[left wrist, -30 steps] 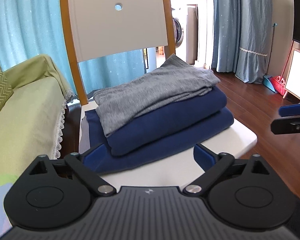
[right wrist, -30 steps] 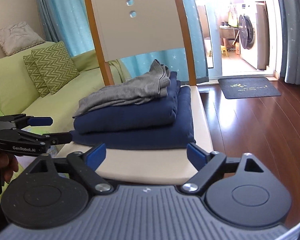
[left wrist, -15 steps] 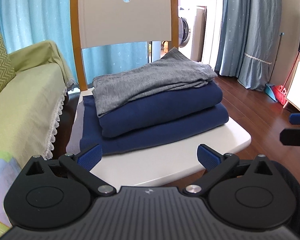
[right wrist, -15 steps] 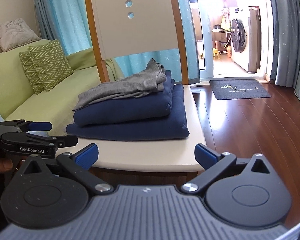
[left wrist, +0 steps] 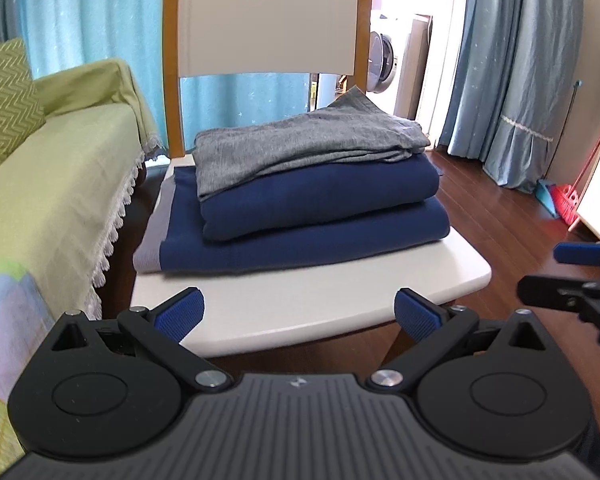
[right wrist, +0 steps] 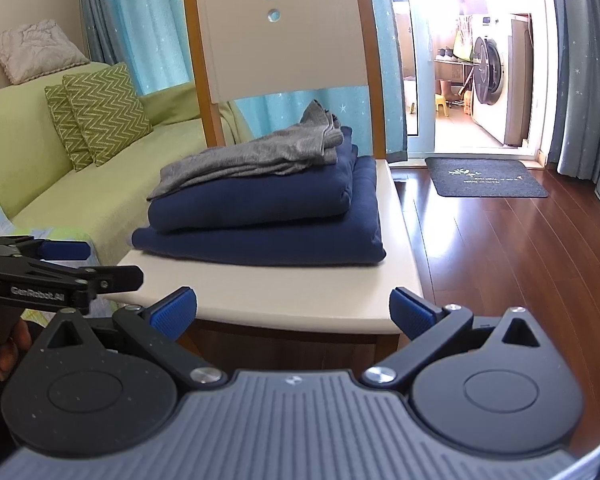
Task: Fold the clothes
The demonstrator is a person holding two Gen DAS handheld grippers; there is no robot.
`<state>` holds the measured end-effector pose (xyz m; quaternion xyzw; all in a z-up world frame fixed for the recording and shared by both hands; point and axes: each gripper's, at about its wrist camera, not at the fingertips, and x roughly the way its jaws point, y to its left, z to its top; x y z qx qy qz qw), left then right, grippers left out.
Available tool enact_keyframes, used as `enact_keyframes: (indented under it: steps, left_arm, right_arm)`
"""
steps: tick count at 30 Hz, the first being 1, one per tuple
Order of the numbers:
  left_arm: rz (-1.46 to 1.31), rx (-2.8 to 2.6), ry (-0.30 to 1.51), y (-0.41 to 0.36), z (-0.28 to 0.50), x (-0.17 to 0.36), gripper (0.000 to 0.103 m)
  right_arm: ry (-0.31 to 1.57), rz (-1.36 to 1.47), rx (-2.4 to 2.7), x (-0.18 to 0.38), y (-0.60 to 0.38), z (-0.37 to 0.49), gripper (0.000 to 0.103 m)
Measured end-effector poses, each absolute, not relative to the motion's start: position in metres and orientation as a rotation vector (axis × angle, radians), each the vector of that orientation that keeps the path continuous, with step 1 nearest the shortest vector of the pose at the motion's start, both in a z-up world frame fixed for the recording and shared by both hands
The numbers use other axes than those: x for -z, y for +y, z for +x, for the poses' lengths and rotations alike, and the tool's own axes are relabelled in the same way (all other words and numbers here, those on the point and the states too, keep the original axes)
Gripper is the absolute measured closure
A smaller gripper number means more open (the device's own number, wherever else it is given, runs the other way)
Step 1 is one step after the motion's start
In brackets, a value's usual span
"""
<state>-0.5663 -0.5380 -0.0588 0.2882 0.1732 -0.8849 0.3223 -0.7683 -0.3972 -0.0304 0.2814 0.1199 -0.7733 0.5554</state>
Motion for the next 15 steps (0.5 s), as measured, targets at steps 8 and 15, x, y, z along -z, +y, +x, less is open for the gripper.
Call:
enact_keyframes:
  steps: [8, 15]
  left_arm:
    - [0.746, 2.262, 0.498, -0.536, -0.559, 0.066, 0.001]
    - [0.734, 2.248, 0.531, -0.54, -0.559, 0.067, 0.001]
  right_arm:
    - [0.326, 0.639, 1.816, 0.038, -0.402, -0.757, 0.001]
    - [0.352, 0.615, 1.801, 0.039, -0.412, -0.751, 0.001]
